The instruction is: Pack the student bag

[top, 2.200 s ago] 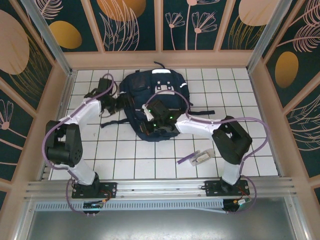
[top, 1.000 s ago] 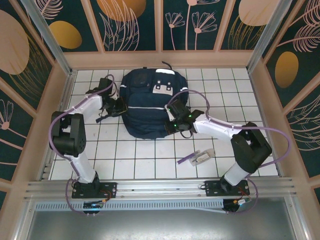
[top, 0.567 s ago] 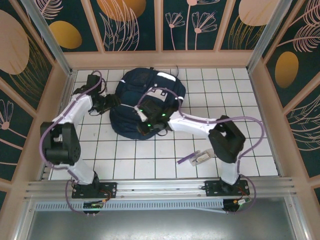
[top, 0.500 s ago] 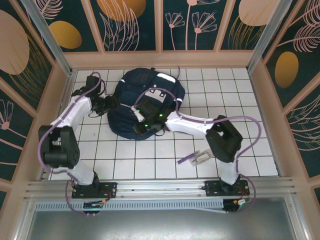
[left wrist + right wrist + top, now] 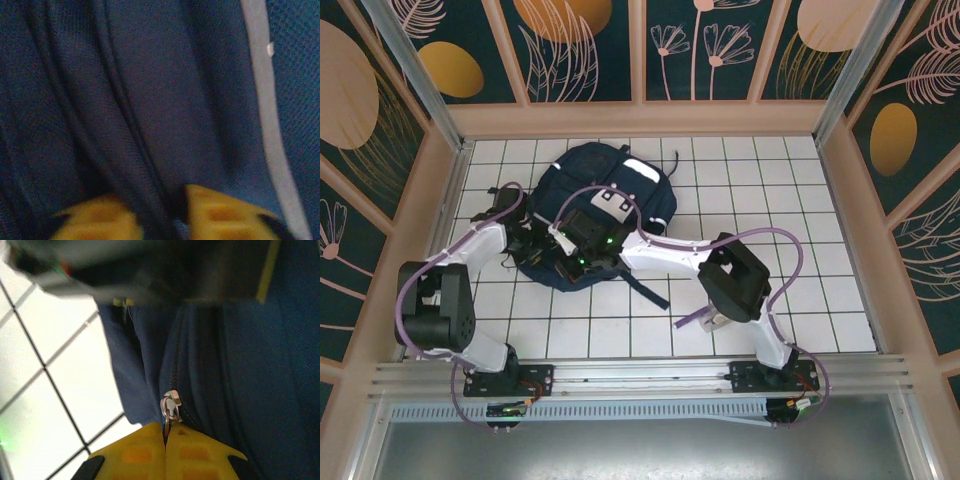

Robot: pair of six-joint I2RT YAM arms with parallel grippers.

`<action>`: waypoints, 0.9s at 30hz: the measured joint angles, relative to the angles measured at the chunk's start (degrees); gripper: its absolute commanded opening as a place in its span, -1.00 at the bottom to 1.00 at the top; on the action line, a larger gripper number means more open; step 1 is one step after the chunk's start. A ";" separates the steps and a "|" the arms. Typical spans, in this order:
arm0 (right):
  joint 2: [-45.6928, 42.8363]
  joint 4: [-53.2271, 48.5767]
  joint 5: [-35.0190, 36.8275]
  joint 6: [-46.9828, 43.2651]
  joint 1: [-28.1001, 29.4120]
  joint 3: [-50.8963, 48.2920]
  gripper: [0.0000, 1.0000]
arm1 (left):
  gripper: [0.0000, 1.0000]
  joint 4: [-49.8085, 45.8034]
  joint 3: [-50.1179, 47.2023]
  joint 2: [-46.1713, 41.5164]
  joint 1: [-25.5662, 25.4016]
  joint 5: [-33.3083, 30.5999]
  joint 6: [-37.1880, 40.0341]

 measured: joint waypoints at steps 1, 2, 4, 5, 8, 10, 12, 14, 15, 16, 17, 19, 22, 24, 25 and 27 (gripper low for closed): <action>-0.61 1.55 0.44 0.00 0.00 -2.51 -1.00 | -1.00 0.00 0.15 0.26 -0.11 -0.44 -0.02; -1.57 2.43 0.81 -0.02 0.00 -5.05 -1.00 | -1.00 -0.11 0.33 0.37 -0.22 -0.92 0.17; -5.31 4.37 2.19 0.00 -0.37 -11.19 -1.00 | -1.00 -0.63 0.74 0.26 -0.55 -1.64 1.01; -7.54 4.76 2.60 -0.02 -0.74 -13.81 -1.00 | -1.00 -0.85 0.90 0.11 -0.70 -1.86 1.70; -15.34 4.37 3.34 -0.09 -3.85 -21.64 -1.00 | -1.00 -1.09 1.11 -1.33 -0.85 -1.90 4.90; -19.69 4.42 3.34 -0.44 -8.00 -25.55 -1.00 | -1.00 -1.29 1.14 -2.27 -1.01 -0.96 7.41; -22.05 4.50 3.10 -0.98 -12.98 -27.69 -1.00 | -1.00 -1.07 1.14 -2.73 -1.18 0.66 10.16; -22.29 4.81 3.19 -1.46 -17.84 -28.35 -1.00 | -1.00 -0.79 1.16 -2.67 -1.27 1.62 12.66; -21.92 4.90 3.32 -1.38 -20.22 -28.37 -1.00 | -1.00 -0.59 1.18 -2.62 -1.27 1.84 13.86; -21.40 4.85 3.67 -1.27 -22.01 -28.11 -1.00 | -1.00 -0.37 1.18 -2.60 -1.27 1.90 15.02; -20.22 4.13 3.10 -0.87 -24.11 -27.23 -1.00 | -1.00 0.02 1.18 -2.60 -1.27 2.25 16.00; -17.49 3.02 2.10 0.09 -25.92 -25.35 -0.96 | -1.00 1.88 1.18 -2.60 -1.60 3.34 17.49; -13.75 1.81 1.38 1.73 -26.99 -21.77 -0.66 | -1.00 3.69 1.16 -2.62 -1.66 3.96 18.95; -12.68 0.57 2.40 2.64 -27.63 -20.00 -0.46 | -0.44 4.09 1.16 -2.78 -1.46 5.01 19.74; -12.66 0.00 4.44 3.15 -28.20 -19.69 -0.38 | -0.22 3.87 1.16 -3.15 -1.36 5.49 20.44; -12.83 -1.16 7.08 3.58 -29.97 -19.67 -0.27 | -0.04 2.69 1.11 -4.96 -2.08 5.40 22.75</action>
